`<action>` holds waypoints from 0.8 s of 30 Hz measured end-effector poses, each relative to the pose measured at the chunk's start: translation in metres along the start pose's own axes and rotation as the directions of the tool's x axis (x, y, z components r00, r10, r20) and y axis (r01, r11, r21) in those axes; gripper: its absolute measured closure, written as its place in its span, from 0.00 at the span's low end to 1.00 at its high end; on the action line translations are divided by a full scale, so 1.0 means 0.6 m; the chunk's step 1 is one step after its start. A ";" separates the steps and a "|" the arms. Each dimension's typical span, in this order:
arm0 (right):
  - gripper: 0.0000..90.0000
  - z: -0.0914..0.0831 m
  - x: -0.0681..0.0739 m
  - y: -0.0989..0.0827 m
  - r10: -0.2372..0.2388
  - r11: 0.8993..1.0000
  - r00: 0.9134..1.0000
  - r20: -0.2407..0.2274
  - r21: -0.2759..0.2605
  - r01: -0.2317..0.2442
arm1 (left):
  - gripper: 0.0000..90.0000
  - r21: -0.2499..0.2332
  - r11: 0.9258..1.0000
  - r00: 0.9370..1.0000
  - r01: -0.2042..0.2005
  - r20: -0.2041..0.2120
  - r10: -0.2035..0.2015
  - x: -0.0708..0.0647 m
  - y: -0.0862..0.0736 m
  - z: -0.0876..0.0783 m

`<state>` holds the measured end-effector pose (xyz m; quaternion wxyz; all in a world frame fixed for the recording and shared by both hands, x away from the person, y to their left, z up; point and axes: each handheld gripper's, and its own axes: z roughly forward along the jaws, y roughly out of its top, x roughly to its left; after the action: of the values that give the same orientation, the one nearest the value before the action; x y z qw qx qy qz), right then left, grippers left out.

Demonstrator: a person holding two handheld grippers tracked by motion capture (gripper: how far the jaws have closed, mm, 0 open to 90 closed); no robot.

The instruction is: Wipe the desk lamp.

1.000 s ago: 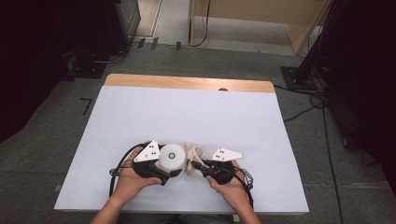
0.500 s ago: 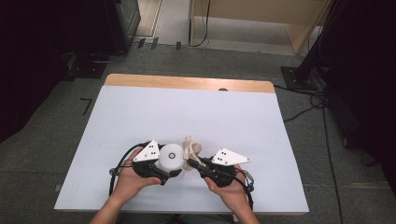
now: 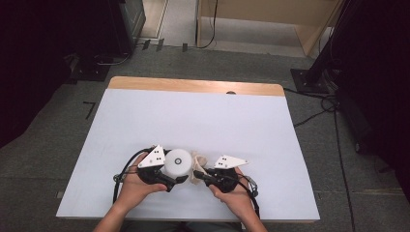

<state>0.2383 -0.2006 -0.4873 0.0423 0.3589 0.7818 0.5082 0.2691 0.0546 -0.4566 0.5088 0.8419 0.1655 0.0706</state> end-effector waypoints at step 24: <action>0.90 -0.035 0.030 0.038 -0.028 0.996 0.999 0.026 -0.087 0.030 | 0.09 -0.007 1.000 1.000 0.007 -0.002 -0.008 0.000 -0.001 0.001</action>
<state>0.2277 -0.2008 -0.4530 0.0750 0.3516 0.7633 0.5368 0.2688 0.0545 -0.4572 0.5117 0.8395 0.1688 0.0699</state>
